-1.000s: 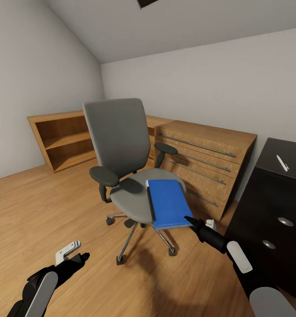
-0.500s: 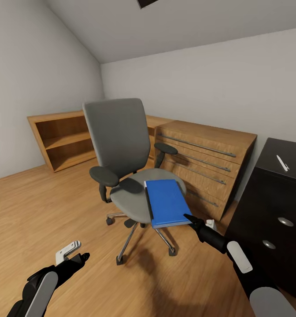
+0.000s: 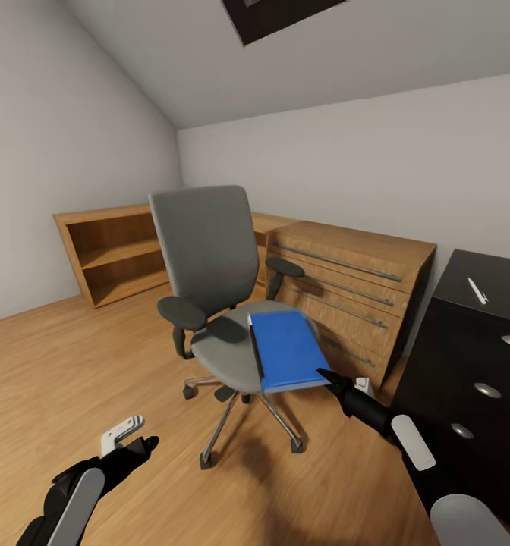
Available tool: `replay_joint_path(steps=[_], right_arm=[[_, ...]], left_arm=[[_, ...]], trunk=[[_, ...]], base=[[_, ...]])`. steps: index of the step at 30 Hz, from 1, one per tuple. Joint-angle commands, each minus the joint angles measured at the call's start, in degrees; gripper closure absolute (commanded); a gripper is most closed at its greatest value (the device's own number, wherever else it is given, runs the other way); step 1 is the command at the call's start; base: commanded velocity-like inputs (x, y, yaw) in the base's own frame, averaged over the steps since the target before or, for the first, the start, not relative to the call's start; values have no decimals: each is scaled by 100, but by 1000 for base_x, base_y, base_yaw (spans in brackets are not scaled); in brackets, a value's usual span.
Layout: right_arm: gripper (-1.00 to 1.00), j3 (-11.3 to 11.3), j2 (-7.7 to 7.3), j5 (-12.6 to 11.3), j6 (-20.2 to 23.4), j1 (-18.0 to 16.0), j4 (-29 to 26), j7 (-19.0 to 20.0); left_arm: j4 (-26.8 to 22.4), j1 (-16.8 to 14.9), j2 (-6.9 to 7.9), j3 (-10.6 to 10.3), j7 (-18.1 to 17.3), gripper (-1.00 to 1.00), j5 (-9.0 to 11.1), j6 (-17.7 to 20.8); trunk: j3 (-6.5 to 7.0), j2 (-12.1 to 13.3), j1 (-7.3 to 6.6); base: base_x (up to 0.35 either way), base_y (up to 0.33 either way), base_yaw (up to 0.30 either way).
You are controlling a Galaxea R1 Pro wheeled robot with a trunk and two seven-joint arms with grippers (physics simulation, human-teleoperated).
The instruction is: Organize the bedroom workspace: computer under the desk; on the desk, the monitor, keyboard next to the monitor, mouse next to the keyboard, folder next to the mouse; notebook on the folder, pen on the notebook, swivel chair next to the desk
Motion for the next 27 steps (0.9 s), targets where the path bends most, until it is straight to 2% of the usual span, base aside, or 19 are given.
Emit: replay_joint_path(steps=[1, 6, 11, 15, 22, 27], right_arm=[[100, -15, 1, -6, 41, -3, -5, 28], [100, -15, 2, -5, 40, -3, -21, 142], [100, -15, 7, -19, 40, -3, -30, 212], [100, -15, 9, -25, 43, -3, -33, 434], [100, -23, 10, -42, 41, -3, -9, 509], [100, -31, 6, -45, 42, -3, -8, 525]], left_arm=[[-7, -3, 1, -23, 53, -100, 62, 15], [-8, -3, 1, -55, 56, -100, 64, 15], [-9, -3, 3, -61, 57, -100, 65, 15], [-7, -3, 8, -62, 57, -100, 71, 15], [-7, -3, 10, -62, 57, -100, 76, 15], [-7, -3, 10, -62, 57, -100, 82, 15]], trunk=[[17, -1, -3], [128, 6, -16], [239, 13, -29], [327, 18, -40], [482, 30, -59], [572, 231, -169]], base=[[0, 0, 0], [-60, -24, 0], [-292, -116, 0], [-316, -124, 0], [-288, -104, 0], [-49, -16, 0]])
